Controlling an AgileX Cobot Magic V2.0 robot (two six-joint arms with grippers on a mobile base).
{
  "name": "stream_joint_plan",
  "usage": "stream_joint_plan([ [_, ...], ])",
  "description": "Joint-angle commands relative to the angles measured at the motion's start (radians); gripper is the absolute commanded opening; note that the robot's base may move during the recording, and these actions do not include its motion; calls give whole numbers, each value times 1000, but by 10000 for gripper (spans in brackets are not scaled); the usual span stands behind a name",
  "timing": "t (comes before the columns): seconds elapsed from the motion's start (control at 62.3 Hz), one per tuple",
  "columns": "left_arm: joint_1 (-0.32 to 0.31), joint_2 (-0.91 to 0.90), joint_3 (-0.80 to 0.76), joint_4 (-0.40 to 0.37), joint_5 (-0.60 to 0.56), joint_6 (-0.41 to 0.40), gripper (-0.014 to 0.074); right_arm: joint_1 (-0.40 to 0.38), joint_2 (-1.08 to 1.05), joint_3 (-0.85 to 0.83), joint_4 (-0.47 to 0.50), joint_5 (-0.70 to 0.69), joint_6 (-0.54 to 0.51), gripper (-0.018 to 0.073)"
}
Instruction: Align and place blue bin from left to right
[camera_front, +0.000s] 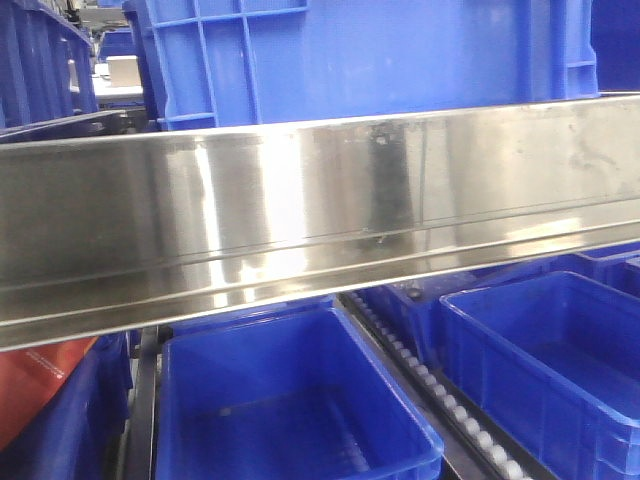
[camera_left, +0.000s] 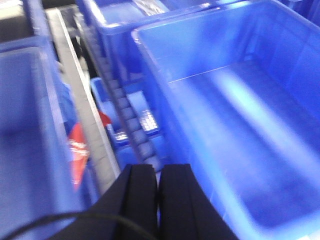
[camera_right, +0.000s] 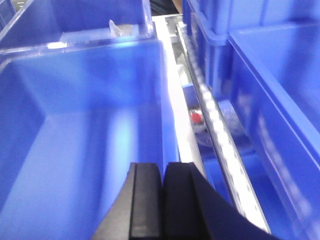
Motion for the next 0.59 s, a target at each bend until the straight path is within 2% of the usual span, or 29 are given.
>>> stream_joint_plan([
  [0.0, -5, -72, 91, 33, -55, 8, 0, -3, -79, 98, -17, -65, -10, -79],
  [0.241, -5, -352, 433, 23, -261, 8, -9, -3, -377, 542, -18, -292, -36, -79],
  [0.417, -5, -607, 692, 21, -469, 8, -9, -3, -652, 850, -18, -489, -36, -79],
  [0.578, -5, -804, 856, 19, -536, 8, -9, -3, -881, 1104, -21, -605, -36, -79],
])
